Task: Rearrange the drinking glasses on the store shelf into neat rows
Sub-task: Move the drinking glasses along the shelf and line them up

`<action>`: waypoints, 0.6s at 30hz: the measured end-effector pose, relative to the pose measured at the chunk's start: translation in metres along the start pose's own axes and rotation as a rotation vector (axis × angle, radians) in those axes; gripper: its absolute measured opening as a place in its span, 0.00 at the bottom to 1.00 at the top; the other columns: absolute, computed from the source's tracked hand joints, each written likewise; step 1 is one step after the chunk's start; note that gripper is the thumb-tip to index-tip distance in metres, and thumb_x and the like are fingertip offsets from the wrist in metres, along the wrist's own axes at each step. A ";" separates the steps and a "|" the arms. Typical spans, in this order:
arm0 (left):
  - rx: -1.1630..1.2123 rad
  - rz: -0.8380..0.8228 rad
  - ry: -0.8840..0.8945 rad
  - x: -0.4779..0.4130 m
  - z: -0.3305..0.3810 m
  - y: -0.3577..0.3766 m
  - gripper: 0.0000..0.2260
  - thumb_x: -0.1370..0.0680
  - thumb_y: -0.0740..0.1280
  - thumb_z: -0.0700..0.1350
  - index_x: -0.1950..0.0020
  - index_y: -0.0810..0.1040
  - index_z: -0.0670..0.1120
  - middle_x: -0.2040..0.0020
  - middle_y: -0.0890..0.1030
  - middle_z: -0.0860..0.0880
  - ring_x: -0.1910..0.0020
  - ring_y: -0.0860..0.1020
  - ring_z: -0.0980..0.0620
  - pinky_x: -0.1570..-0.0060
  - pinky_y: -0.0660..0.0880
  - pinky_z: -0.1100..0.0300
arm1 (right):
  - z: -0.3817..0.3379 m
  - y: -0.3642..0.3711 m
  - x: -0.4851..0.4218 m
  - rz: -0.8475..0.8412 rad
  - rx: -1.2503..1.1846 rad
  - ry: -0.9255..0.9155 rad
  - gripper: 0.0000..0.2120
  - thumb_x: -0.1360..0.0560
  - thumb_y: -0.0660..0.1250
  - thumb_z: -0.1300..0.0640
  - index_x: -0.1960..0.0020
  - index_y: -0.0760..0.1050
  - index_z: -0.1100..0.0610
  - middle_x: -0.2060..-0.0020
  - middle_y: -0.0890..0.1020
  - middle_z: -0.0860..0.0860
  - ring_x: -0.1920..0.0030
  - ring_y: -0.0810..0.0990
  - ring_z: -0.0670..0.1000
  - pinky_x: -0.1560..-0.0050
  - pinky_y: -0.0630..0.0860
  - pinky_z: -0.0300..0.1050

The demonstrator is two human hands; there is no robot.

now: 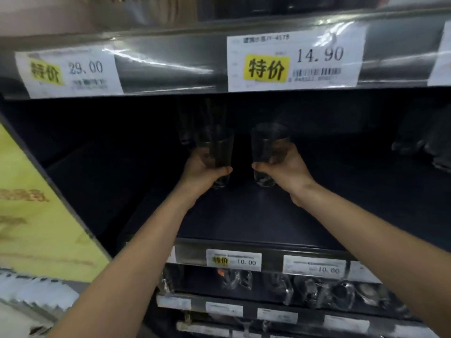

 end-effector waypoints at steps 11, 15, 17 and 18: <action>0.155 0.102 -0.049 -0.045 -0.021 -0.002 0.30 0.30 0.78 0.44 0.33 0.68 0.47 0.43 0.77 0.52 0.49 0.78 0.59 0.52 0.74 0.66 | -0.002 0.032 -0.051 0.086 0.001 -0.056 0.37 0.28 0.76 0.49 0.28 0.59 0.53 0.38 0.75 0.47 0.40 0.75 0.47 0.41 0.71 0.38; 0.164 0.118 -0.047 -0.061 -0.028 -0.005 0.29 0.31 0.79 0.47 0.34 0.70 0.48 0.40 0.78 0.50 0.45 0.78 0.56 0.51 0.74 0.66 | 0.002 0.042 -0.072 0.077 0.017 -0.068 0.32 0.29 0.76 0.56 0.34 0.59 0.51 0.38 0.76 0.50 0.41 0.76 0.48 0.45 0.73 0.39; 0.174 0.115 -0.046 -0.068 -0.030 -0.007 0.30 0.31 0.79 0.47 0.33 0.71 0.48 0.41 0.79 0.51 0.45 0.78 0.56 0.52 0.74 0.68 | 0.004 0.045 -0.082 0.072 0.031 -0.068 0.30 0.29 0.76 0.59 0.38 0.58 0.49 0.39 0.76 0.50 0.41 0.77 0.49 0.44 0.75 0.40; 0.177 0.115 -0.040 -0.071 -0.032 -0.009 0.30 0.31 0.79 0.47 0.32 0.72 0.48 0.42 0.79 0.51 0.45 0.78 0.56 0.51 0.74 0.68 | 0.003 0.047 -0.086 0.073 0.036 -0.067 0.30 0.29 0.75 0.58 0.39 0.58 0.49 0.40 0.76 0.50 0.41 0.77 0.49 0.44 0.75 0.40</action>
Point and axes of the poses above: each hand's wrist, its own x-axis away from the middle knuckle, its own y-axis out of the palm, z = x × y, the point moved 7 cm from there along -x, towards the middle knuckle
